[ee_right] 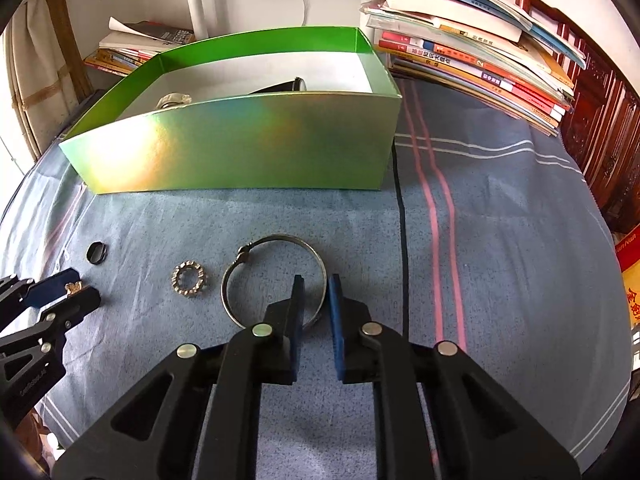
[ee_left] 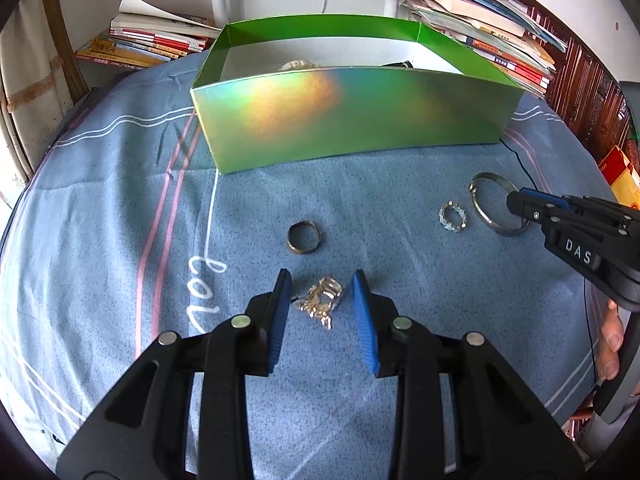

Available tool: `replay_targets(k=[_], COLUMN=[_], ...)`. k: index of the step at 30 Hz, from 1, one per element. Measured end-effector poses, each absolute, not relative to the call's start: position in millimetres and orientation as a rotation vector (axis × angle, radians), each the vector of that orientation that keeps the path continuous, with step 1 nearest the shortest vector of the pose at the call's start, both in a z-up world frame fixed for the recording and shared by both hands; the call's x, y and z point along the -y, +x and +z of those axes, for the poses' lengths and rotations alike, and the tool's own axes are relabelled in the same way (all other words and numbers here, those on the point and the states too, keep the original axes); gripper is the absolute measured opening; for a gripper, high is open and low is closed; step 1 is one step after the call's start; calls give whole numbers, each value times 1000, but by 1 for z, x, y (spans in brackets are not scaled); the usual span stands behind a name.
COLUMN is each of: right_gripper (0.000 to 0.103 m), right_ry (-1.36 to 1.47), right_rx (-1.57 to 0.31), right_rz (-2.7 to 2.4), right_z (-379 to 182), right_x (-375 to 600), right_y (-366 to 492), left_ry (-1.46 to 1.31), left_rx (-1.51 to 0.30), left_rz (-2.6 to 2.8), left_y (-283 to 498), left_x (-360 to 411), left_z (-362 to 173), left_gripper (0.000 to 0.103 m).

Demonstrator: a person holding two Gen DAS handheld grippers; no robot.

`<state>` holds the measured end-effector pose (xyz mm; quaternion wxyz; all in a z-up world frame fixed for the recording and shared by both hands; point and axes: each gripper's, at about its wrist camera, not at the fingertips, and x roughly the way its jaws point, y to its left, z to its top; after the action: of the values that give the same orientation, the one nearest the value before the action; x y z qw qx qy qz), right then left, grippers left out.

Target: Organize jewelry

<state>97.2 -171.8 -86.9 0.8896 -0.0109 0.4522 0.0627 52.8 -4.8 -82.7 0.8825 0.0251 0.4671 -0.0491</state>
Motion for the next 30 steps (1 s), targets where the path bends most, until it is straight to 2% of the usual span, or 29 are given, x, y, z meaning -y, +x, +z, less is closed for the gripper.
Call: replay_targets(k=[12, 18, 22, 30], right_gripper=[9, 13, 13, 14], right_ry=[-36, -38, -32, -24], right_rx=[-950, -949, -948, -942], right_rz=[142, 124, 124, 129], right_z=[-86, -86, -86, -86], right_x=[170, 170, 171, 173], right_y=[86, 84, 83, 83], left_ry=[43, 41, 51, 54], left_rx=[-945, -935, -918, -911], left_rz=[-76, -89, -97, -92], left_y=[76, 72, 70, 67], left_x=[7, 9, 13, 15], left_z=[-84, -85, -86, -87], left_gripper=[29, 34, 42, 43])
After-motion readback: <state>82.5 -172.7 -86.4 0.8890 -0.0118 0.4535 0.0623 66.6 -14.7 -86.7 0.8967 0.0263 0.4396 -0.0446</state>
